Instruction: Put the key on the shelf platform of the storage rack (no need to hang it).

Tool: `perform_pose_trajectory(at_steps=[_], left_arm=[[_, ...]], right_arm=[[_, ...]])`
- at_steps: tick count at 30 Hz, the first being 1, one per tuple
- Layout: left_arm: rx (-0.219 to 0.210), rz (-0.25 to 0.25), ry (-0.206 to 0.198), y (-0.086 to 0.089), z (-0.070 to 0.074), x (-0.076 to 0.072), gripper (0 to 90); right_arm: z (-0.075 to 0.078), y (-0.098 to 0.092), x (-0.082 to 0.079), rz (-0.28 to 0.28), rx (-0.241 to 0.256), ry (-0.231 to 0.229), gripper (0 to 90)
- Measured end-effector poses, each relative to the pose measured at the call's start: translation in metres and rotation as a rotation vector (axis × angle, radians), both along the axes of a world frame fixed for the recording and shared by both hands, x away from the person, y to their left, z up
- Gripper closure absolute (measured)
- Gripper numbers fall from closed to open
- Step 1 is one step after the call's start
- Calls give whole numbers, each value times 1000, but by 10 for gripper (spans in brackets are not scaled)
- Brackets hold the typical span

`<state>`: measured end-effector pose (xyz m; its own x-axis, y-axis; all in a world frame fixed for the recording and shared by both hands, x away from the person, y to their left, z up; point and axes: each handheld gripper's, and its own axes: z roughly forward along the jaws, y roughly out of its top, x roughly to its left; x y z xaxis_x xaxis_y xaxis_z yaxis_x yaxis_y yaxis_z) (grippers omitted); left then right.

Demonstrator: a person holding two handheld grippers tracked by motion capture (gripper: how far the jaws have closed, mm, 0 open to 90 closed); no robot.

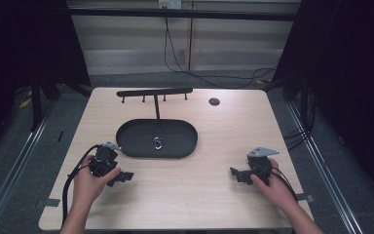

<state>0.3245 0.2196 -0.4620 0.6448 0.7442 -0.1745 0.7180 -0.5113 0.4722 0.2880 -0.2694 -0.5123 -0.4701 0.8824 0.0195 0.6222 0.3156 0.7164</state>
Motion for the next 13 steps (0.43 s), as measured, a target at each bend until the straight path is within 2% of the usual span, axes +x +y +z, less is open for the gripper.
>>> perform_pose_trajectory(at_steps=[3, 13], left_arm=[[5, -2, 3, 0, -2, -1, 173], [65, -18, 6, -2, -8, -4, 179]], right_arm=[[0, 0, 0, 0, 0, 0, 122], [0, 0, 0, 0, 0, 0, 122]])
